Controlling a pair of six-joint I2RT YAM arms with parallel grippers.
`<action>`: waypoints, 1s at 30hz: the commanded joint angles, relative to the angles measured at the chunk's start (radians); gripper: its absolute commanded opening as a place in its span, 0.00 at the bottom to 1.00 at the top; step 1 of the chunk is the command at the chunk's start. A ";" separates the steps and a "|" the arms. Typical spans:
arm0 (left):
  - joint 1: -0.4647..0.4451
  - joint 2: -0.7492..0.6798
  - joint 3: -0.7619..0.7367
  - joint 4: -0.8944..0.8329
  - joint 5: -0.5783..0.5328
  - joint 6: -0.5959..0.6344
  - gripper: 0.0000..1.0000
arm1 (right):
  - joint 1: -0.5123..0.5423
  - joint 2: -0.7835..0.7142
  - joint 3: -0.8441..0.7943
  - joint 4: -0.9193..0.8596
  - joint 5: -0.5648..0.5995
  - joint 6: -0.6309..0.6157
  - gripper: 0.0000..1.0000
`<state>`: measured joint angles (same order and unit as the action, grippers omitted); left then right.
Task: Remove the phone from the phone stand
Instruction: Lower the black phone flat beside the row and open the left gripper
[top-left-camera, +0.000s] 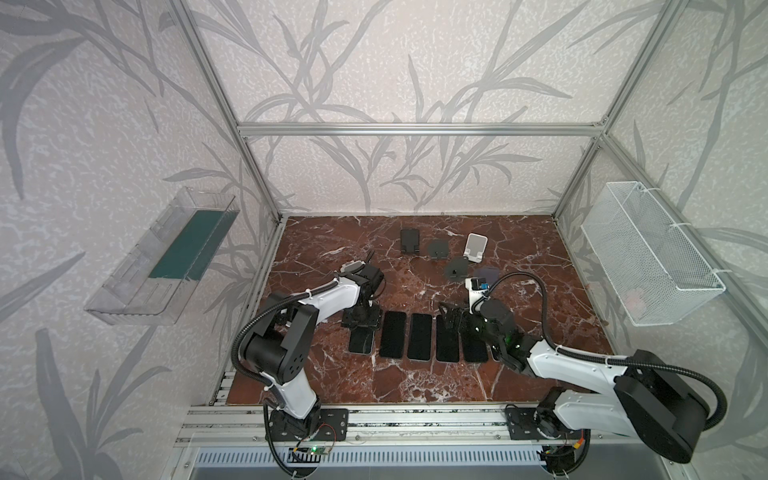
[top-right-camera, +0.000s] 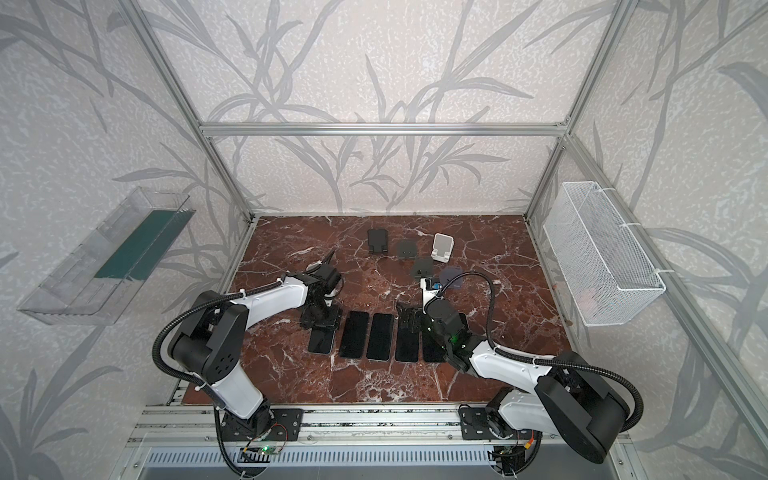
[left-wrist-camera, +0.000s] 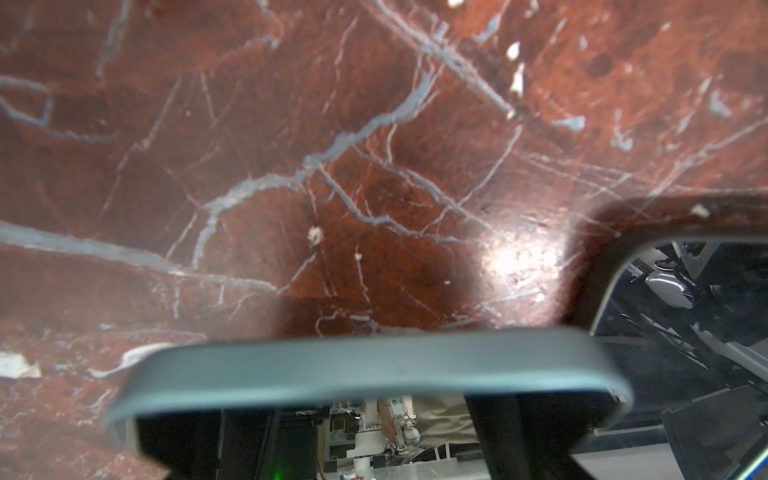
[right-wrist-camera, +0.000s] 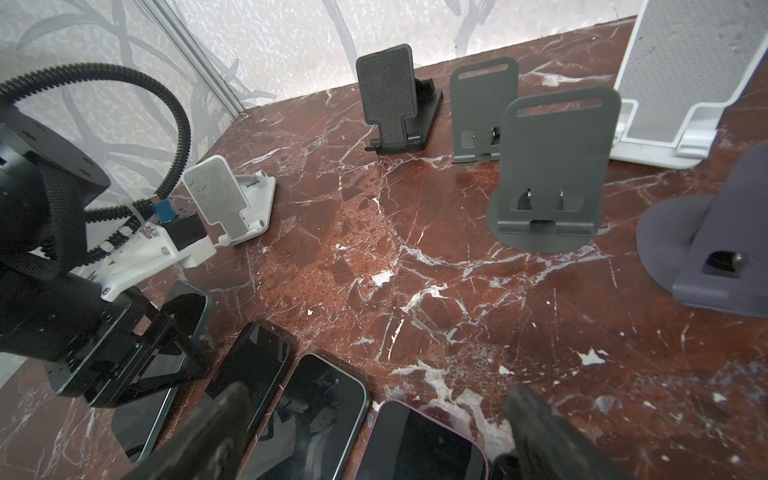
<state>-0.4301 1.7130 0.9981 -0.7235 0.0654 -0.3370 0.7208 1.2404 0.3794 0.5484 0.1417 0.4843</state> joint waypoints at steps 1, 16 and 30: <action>0.005 0.034 -0.013 0.002 0.032 0.000 0.59 | 0.002 -0.007 0.015 -0.005 0.020 -0.010 0.96; -0.008 0.071 -0.001 -0.017 0.006 -0.008 0.70 | 0.002 0.006 0.019 -0.007 0.022 -0.001 0.96; -0.040 0.084 0.018 -0.049 -0.107 -0.013 0.73 | 0.002 -0.056 -0.002 -0.019 0.066 -0.012 0.96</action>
<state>-0.4538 1.7466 1.0374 -0.7654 0.0311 -0.3420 0.7208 1.2015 0.3794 0.5411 0.1825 0.4786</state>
